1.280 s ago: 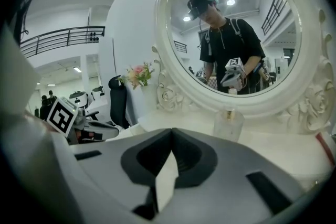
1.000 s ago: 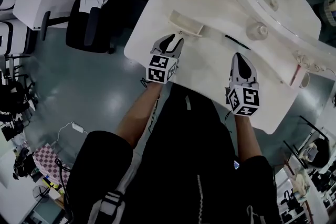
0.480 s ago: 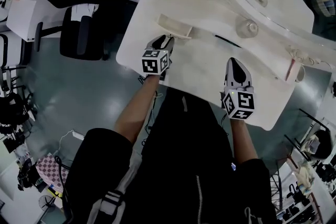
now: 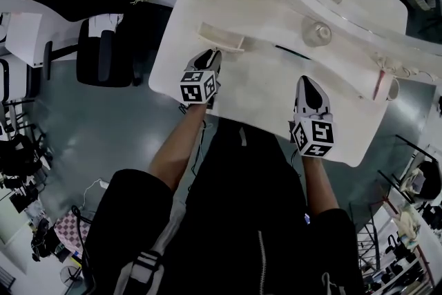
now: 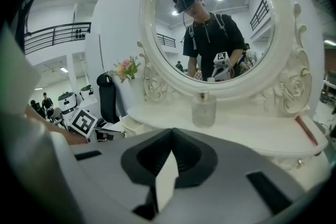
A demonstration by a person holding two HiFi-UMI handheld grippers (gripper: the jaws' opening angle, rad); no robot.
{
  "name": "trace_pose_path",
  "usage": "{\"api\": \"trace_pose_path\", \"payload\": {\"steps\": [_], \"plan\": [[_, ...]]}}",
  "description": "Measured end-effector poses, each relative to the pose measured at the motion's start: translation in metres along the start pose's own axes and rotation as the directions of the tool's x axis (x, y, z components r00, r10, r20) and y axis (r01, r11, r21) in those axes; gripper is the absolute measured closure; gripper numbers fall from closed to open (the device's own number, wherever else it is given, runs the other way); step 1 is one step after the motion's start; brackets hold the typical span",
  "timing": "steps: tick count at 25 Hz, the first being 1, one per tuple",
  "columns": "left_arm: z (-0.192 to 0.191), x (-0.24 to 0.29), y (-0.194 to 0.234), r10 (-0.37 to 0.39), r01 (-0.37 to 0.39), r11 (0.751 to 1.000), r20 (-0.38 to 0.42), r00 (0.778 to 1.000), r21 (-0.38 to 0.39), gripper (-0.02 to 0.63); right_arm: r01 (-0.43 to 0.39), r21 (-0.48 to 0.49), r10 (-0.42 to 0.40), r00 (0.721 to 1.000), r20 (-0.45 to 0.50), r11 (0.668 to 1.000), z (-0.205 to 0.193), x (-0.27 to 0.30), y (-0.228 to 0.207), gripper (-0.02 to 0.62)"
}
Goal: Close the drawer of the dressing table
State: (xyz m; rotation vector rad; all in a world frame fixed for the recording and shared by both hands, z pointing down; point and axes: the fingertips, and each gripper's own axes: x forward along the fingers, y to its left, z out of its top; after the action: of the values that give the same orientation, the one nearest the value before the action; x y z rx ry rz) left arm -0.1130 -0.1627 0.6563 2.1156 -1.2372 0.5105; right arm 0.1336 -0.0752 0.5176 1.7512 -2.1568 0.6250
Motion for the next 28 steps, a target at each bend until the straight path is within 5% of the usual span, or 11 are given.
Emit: {"api": "trace_pose_path", "payload": {"steps": [28], "plan": [[0.031, 0.048, -0.001, -0.010, 0.010, 1.000, -0.033, 0.999, 0.000, 0.502, 0.051, 0.025, -0.052, 0.999, 0.010, 0.998, 0.012, 0.002, -0.027, 0.597]]}}
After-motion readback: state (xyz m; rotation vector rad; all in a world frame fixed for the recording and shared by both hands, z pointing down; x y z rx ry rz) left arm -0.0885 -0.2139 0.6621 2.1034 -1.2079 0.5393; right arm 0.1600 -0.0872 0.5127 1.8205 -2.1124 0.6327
